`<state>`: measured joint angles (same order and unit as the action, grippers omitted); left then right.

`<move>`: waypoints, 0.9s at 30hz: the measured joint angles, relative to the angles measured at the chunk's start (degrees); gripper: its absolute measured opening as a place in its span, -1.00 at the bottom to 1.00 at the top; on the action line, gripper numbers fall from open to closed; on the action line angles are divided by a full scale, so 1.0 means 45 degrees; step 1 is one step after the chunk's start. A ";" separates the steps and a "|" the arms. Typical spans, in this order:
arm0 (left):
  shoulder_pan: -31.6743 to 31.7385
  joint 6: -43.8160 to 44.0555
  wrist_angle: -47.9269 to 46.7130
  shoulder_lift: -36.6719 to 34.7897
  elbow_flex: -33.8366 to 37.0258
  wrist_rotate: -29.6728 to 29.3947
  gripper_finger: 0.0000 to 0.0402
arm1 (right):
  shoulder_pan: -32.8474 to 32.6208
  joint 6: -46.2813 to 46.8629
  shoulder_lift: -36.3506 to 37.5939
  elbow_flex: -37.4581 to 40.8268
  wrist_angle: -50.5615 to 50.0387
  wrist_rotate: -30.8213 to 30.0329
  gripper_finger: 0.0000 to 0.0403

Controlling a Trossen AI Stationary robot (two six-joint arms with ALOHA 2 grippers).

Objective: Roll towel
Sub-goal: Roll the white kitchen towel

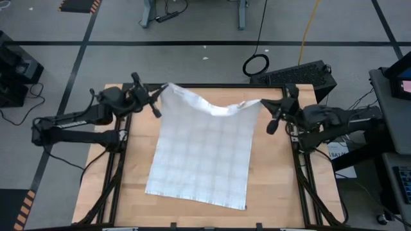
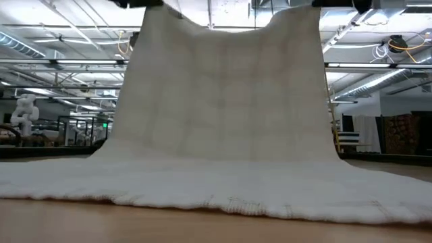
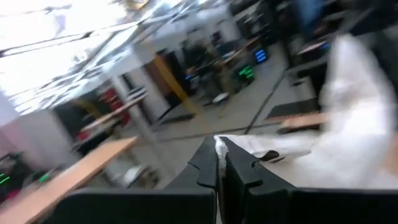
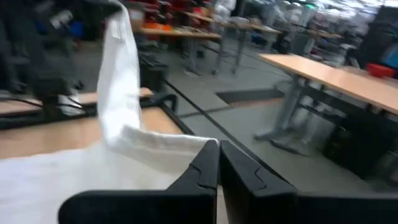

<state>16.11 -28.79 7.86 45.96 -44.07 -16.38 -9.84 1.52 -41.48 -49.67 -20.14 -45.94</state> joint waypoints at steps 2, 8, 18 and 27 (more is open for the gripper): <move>0.0747 0.0141 0.0053 0.0174 0.0000 0.0058 -0.99 | 0.0310 0.0124 -0.0341 0.0000 0.0000 -0.0469 -1.00; 0.3196 0.1685 0.0294 0.1484 0.0000 0.2069 -0.99 | 0.2307 -0.1183 -0.2115 0.0005 0.0851 -0.0479 -1.00; 0.5582 0.2217 0.3387 0.2765 0.0000 0.2054 -0.99 | 0.7505 -0.5120 -0.3251 -0.0221 0.6494 0.4539 -1.00; 0.6377 0.2486 0.0984 0.1827 -0.0010 0.1866 -0.99 | 1.0856 -0.4411 -0.4407 -0.2048 0.4240 0.9582 -1.00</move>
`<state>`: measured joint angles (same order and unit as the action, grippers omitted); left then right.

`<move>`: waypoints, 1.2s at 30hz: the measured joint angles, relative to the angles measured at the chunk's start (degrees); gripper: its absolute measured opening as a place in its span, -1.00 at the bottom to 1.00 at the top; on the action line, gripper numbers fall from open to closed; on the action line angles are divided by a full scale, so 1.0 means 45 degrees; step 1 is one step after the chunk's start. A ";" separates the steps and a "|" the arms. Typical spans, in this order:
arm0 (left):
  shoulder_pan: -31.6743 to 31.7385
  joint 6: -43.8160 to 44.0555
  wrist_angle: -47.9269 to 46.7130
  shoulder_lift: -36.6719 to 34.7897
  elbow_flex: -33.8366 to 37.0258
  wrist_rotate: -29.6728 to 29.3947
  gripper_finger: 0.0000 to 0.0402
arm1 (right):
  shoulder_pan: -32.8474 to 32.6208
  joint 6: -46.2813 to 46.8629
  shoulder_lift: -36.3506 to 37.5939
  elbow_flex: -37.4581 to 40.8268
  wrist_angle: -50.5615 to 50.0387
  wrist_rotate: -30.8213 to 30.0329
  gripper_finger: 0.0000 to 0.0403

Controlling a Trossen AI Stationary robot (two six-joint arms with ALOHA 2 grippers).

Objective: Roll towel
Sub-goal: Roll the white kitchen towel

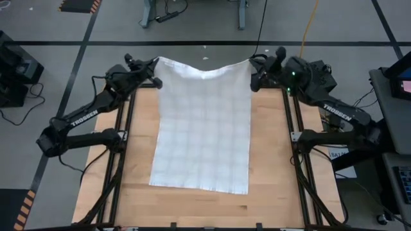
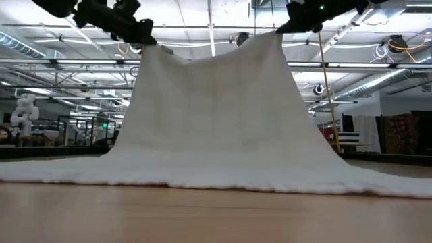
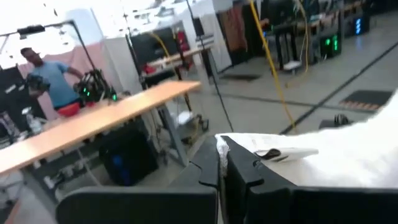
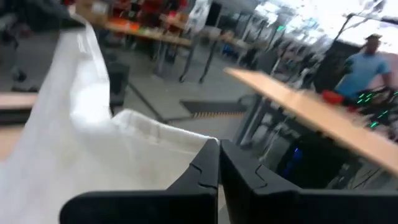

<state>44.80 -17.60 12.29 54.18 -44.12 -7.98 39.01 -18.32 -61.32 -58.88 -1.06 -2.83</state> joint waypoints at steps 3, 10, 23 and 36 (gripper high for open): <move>-0.0002 -0.0020 -0.0274 -0.0634 0.0005 0.0086 -0.99 | 0.0802 -0.0359 -0.0167 -0.0237 -0.0453 0.0679 -1.00; 0.0232 0.0178 0.0417 -0.1317 -0.0382 0.0804 -0.99 | 0.2772 0.0717 -0.0597 -0.0823 0.0279 0.3512 -1.00; 0.0183 0.1810 -0.3220 -0.1537 -0.0515 0.5268 -0.99 | 0.2269 0.2235 -0.0236 -0.0803 -0.5103 0.5085 -1.00; 0.0062 0.2177 -0.8931 -0.2262 -0.0510 0.7998 -0.99 | -0.0762 0.3422 0.0773 0.1070 -0.7911 0.5352 -1.00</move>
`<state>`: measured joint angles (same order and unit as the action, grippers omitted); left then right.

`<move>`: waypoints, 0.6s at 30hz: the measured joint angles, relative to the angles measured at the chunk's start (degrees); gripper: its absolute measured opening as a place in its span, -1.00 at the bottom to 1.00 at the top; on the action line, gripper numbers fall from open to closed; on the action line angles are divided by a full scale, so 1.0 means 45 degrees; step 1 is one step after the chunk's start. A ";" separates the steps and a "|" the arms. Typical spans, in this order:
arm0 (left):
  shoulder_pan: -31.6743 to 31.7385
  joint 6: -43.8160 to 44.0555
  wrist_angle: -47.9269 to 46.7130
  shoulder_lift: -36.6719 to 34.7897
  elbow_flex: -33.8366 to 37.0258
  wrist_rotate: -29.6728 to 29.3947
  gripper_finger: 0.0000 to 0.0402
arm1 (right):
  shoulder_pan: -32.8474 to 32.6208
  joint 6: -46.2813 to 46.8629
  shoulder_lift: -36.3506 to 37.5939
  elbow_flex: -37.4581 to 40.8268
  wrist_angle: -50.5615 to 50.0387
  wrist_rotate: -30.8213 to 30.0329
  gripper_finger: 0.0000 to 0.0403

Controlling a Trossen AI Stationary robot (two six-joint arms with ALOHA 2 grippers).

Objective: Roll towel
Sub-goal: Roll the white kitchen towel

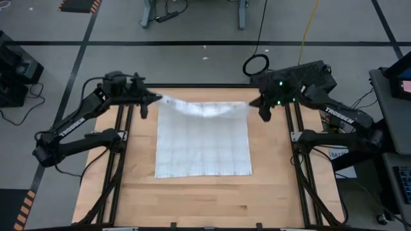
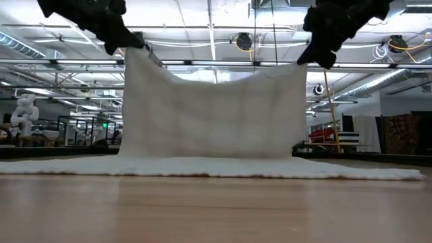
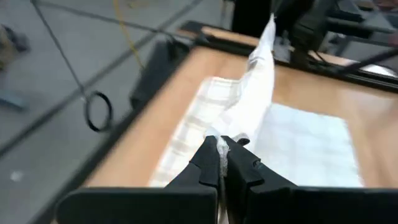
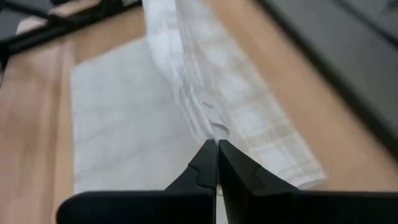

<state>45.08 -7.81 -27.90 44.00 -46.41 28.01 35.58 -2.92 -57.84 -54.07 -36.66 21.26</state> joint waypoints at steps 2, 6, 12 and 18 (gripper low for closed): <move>-0.0247 0.0233 -0.0760 -0.0115 0.0003 0.0134 -0.99 | -0.0377 0.0198 0.0200 0.0680 0.0077 -0.0013 -1.00; -0.1090 0.0902 -0.1644 -0.0348 0.0481 0.0180 -0.99 | -0.1004 0.0853 0.0705 0.1963 0.0699 -0.0040 -1.00; -0.2691 0.1888 -0.1896 -0.0873 0.1633 0.0127 -0.99 | -0.1936 0.1774 0.1578 0.3191 0.1141 -0.0030 -1.00; -0.3923 0.3123 -0.1552 -0.1659 0.2730 -0.0881 -0.99 | -0.2905 0.2508 0.2300 0.3528 0.1171 -0.0094 -1.00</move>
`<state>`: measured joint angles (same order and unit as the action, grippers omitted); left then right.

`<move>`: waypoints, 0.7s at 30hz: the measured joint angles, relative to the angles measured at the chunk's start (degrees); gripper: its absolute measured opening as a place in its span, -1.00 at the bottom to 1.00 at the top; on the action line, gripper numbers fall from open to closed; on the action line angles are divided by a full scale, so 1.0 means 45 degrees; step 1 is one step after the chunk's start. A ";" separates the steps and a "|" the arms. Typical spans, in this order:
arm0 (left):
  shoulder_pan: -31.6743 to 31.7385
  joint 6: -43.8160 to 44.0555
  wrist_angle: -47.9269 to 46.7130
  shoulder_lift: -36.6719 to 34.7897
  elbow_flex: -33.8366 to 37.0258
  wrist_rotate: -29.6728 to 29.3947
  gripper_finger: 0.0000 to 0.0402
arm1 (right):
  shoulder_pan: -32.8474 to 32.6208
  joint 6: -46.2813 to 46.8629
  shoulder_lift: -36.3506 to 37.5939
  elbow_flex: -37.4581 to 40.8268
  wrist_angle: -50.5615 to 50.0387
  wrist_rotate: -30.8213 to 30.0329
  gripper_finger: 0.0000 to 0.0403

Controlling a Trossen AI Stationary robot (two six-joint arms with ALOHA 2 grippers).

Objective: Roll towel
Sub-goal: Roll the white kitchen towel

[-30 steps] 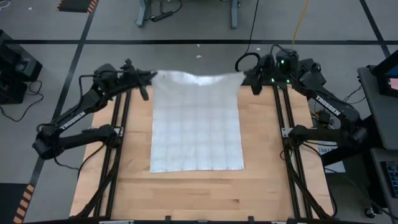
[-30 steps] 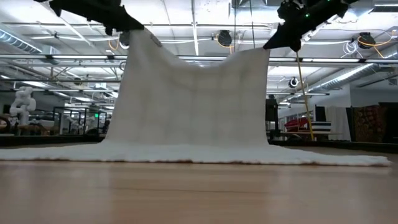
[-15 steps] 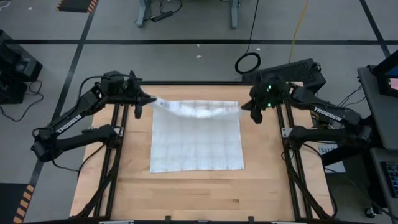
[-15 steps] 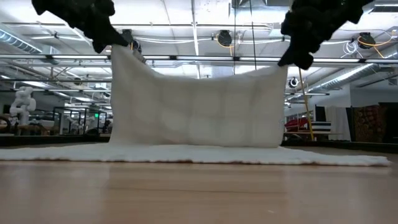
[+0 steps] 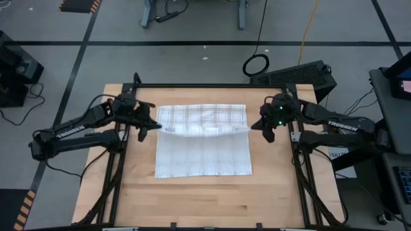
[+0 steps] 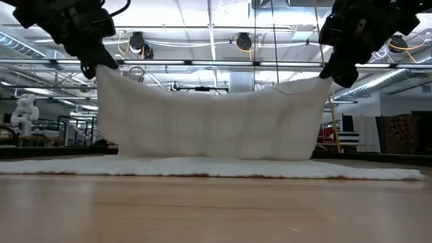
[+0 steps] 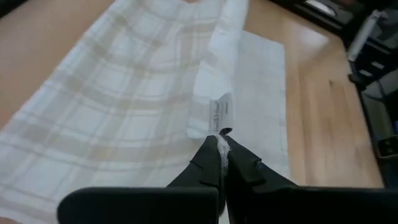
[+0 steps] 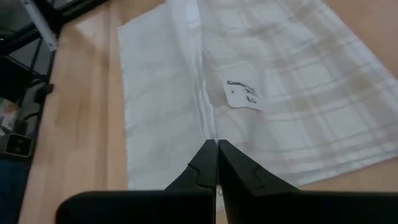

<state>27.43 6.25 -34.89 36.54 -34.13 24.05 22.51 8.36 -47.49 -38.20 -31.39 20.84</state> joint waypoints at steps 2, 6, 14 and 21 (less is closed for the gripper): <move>-0.0321 0.0220 0.0524 -0.0218 0.0346 -0.0610 -0.99 | -0.0198 0.0007 0.0235 0.0000 0.0090 -0.0304 -1.00; -0.0608 0.0218 0.1619 -0.0395 0.0534 -0.1498 -0.99 | -0.0252 -0.0026 0.0783 -0.0007 0.0699 -0.1697 -1.00; -0.0629 0.0173 0.3240 -0.0419 0.0530 -0.1548 -0.99 | -0.0195 -0.0131 0.1692 -0.1080 -0.0218 -0.2299 -1.00; -0.0629 0.0188 0.2133 -0.0414 0.0530 -0.1499 -0.99 | -0.0195 -0.0113 0.2138 -0.1229 -0.1772 -0.2182 -1.00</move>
<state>24.60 7.09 -25.28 34.68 -31.75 17.30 21.63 7.85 -37.87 -43.72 -39.37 11.02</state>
